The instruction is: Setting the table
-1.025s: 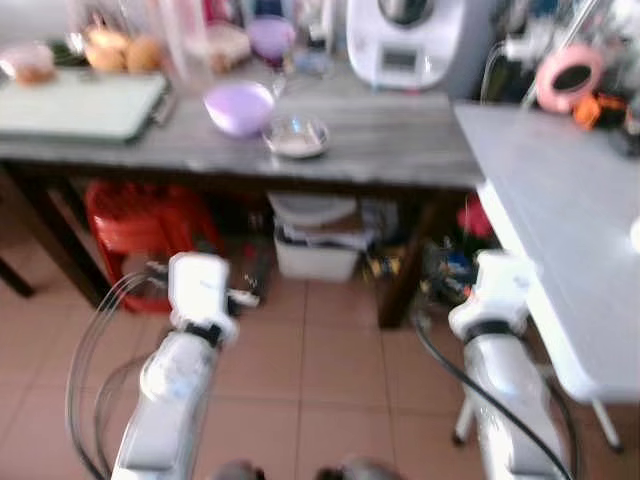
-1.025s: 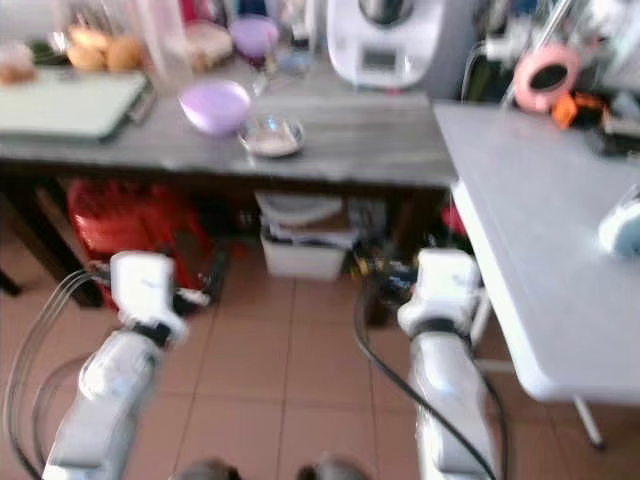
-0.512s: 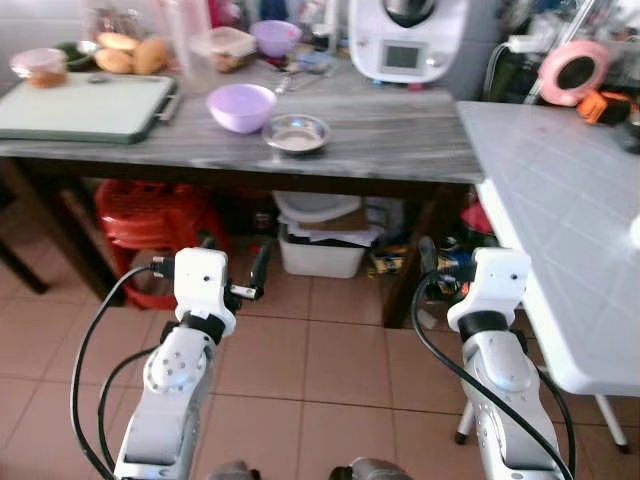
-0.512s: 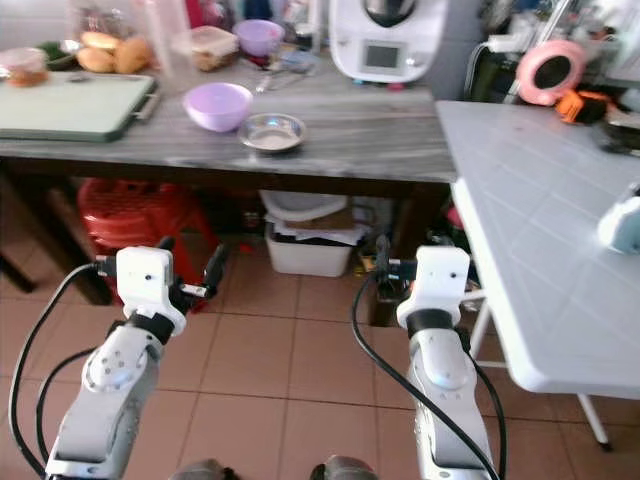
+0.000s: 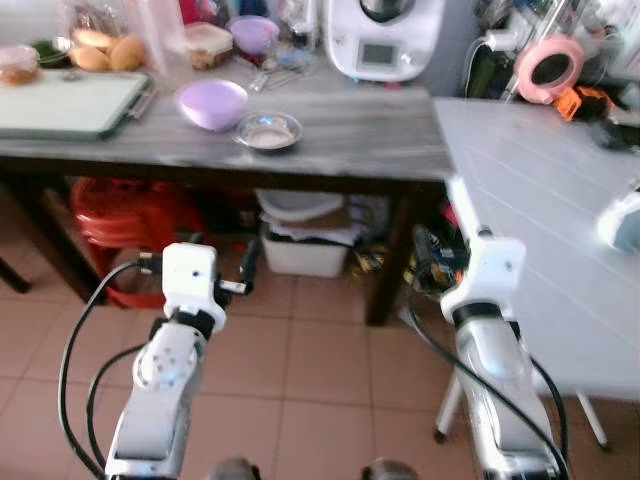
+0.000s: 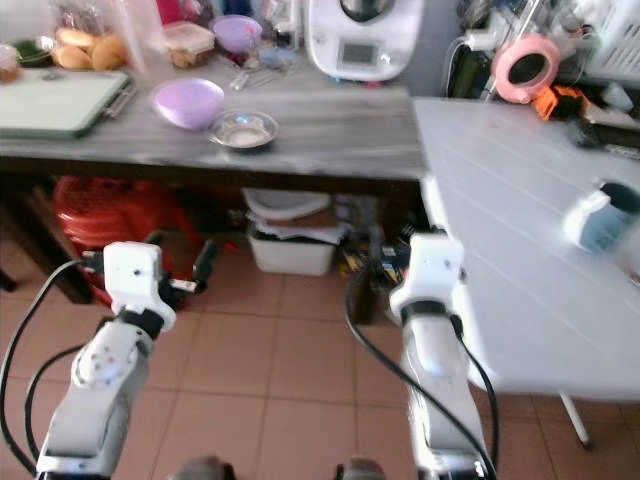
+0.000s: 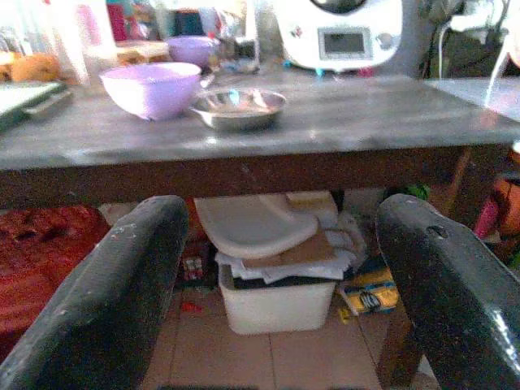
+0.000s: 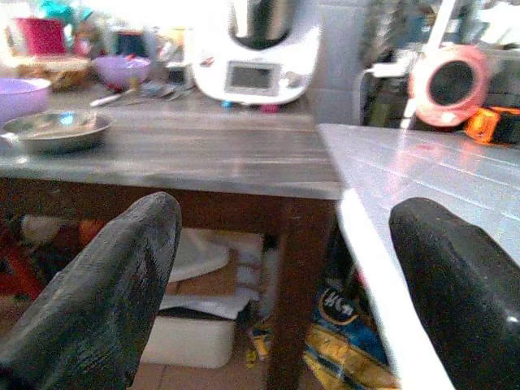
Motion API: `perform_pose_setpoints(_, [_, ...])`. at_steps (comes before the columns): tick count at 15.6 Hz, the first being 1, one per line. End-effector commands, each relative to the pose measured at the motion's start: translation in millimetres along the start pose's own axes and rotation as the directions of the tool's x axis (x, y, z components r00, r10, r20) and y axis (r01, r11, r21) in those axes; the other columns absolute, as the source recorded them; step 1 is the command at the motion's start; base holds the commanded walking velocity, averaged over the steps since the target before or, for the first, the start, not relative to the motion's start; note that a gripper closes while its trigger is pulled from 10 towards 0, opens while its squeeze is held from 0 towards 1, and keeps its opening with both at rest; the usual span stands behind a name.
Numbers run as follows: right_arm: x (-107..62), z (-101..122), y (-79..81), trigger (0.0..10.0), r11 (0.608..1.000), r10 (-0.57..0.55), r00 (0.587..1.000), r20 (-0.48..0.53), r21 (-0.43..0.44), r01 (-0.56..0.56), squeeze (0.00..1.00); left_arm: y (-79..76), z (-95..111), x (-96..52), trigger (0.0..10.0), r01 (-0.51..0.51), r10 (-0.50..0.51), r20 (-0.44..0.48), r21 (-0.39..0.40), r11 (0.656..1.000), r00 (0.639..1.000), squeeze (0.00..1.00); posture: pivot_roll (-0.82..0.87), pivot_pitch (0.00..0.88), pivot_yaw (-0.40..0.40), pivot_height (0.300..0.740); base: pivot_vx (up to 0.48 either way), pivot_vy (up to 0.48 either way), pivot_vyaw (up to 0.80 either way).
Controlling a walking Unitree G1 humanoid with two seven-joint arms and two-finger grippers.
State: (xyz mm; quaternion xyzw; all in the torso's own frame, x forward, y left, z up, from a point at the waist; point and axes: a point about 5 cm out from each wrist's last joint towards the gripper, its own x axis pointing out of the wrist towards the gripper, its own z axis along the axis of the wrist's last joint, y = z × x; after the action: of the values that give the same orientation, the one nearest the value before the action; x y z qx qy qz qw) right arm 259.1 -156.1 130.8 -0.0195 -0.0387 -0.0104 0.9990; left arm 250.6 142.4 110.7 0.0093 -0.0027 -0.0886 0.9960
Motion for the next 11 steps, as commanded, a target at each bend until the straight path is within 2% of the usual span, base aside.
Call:
perform_pose_setpoints(1, [-3.3,-6.6,-9.0,10.0,1.0,-0.026,0.999,-0.03,-0.009,0.026,0.0,-7.8,4.3,3.0,10.0,0.037,-0.037,0.012,-0.007,0.999,0.999,0.0,0.02,0.012,0.003,0.74,0.0,-0.326,-0.62])
perform_pose_setpoints(5, [-4.2,-8.3,-7.7,10.0,1.0,-0.022,0.999,-0.035,-0.005,0.022,0.0,-8.0,4.9,2.7,10.0,0.04,-0.04,0.011,-0.005,0.999,0.999,0.0,0.02,0.014,0.002,0.74,0.0,-0.323,-0.61])
perform_pose_setpoints(11, [-4.6,-8.9,-6.0,10.0,1.0,-0.01,0.999,-0.036,-0.01,0.01,0.0,-8.5,4.8,2.3,10.0,0.037,-0.037,0.007,0.0,0.999,0.999,0.0,0.02,0.017,0.001,0.74,0.0,-0.331,0.0])
